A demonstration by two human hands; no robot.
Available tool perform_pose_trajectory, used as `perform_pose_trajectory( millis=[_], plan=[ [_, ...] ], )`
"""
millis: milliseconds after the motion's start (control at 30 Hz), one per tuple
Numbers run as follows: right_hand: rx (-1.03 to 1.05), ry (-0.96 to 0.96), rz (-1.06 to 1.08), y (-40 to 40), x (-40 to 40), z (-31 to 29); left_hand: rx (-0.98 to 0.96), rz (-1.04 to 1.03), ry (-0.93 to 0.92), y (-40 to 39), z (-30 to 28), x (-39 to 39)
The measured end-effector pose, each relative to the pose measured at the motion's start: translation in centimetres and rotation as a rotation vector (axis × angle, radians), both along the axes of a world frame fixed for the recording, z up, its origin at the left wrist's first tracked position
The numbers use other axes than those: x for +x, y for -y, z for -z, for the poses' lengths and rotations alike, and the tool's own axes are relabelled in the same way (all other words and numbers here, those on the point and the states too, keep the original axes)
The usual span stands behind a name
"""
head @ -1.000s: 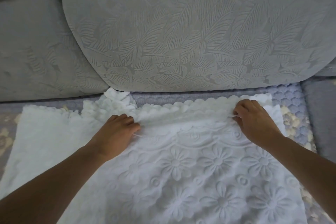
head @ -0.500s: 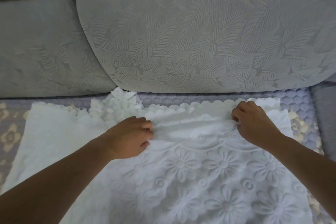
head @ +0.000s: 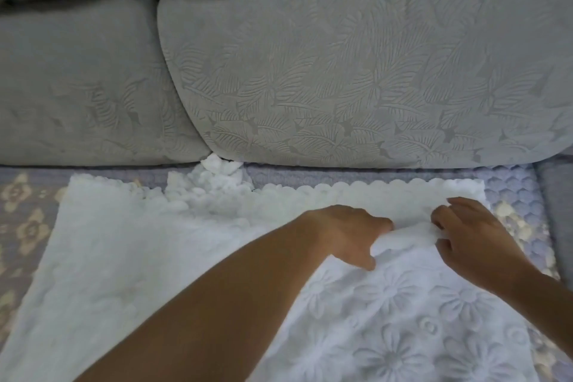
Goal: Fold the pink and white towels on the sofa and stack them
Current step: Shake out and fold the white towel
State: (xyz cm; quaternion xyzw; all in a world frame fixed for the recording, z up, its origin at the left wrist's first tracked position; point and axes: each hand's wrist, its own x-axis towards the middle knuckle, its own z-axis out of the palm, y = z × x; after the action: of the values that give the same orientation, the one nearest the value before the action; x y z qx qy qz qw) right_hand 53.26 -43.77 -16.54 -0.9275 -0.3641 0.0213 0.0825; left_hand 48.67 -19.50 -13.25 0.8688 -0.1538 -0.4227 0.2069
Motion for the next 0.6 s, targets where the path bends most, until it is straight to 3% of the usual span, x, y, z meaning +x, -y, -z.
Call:
perform_pose_trajectory(
  millis=[200, 367, 533, 600],
  plan=[
    [-0.093, -0.078, 0.038, 0.6, 0.9, 1.7, 0.284, -0.023, -0.167, -10.9, -2.5, -1.7],
    [-0.204, -0.157, 0.077, 0.3, 1.0, 4.5, 0.495, -0.118, -0.120, -21.9, -3.3, -5.9],
    [-0.251, -0.096, 0.119, 0.7, 1.5, 4.2, 0.347, -0.437, -0.054, -23.9, -2.5, -7.3],
    [-0.290, -0.084, 0.120, 1.2, 2.0, 3.8, 0.361, -0.464, -0.073, -23.5, -2.2, -7.2]
  ],
)
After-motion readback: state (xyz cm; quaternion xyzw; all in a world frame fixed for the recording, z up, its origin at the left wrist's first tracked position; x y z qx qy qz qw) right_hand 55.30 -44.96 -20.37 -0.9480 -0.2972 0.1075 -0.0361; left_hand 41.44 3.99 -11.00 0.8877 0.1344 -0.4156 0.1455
